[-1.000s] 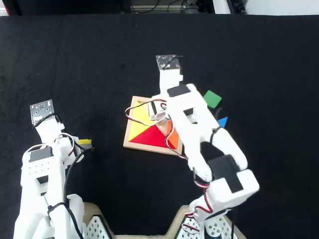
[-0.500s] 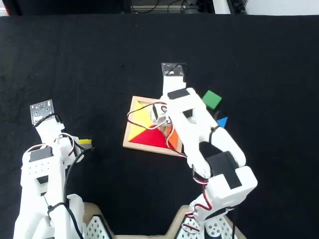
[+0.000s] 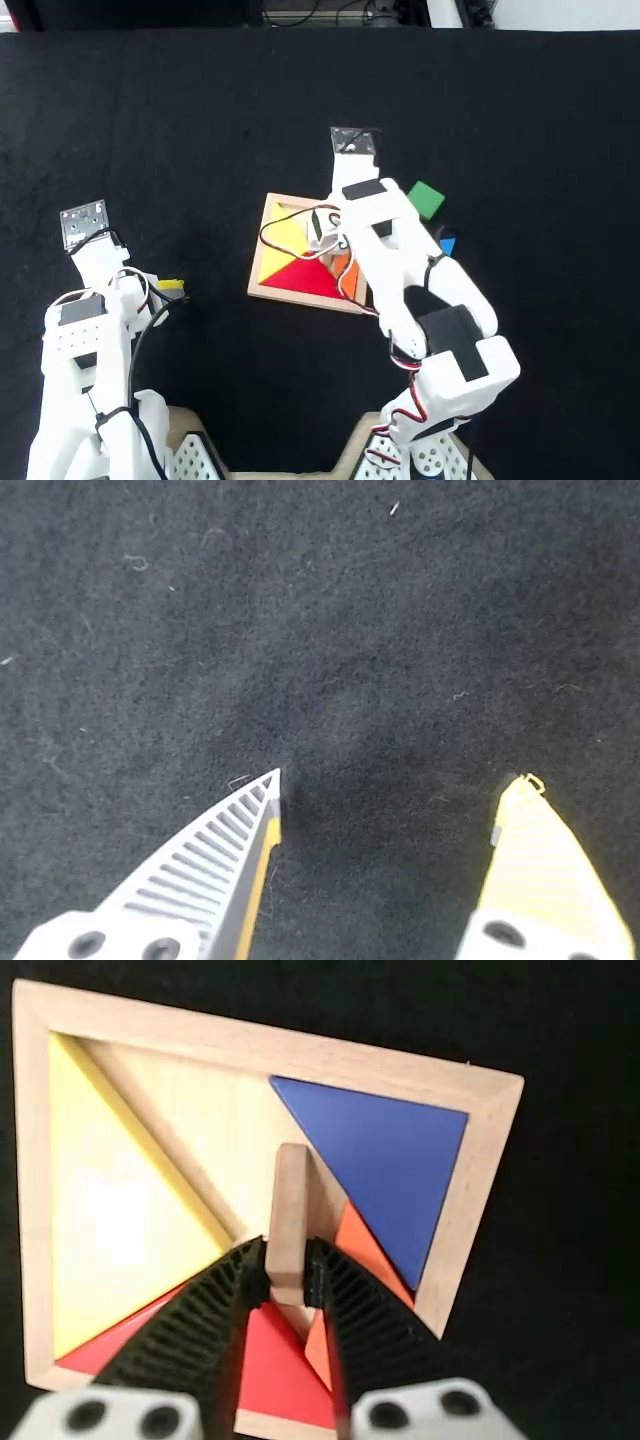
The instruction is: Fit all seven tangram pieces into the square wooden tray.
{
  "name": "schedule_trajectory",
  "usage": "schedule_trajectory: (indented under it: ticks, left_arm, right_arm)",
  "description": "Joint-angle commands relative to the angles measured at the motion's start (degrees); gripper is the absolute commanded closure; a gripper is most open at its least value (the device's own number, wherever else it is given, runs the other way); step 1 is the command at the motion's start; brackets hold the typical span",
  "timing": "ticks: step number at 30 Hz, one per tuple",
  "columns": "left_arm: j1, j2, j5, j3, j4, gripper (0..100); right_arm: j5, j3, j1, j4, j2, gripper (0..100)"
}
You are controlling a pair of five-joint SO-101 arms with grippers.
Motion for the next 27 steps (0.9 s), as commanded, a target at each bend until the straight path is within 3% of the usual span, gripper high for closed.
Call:
schedule_trajectory:
  ticks: [1,10,27]
  left_arm:
    - [0.7,-0.4,-0.8,-0.3,-0.3,67]
    - [0.7,-0.4,-0.8,-0.4,-0.3,67]
    - [0.7,-0.4,-0.8,-0.3,-0.3,67]
  right_arm:
    - [1.1,1.7,1.3,-0.2,-3.9,91.8]
    - [1.4,10.2,1.3,-4.9,-15.3,88.8]
    - [3.7,10.6,1.5,-6.1,-15.8,88.8]
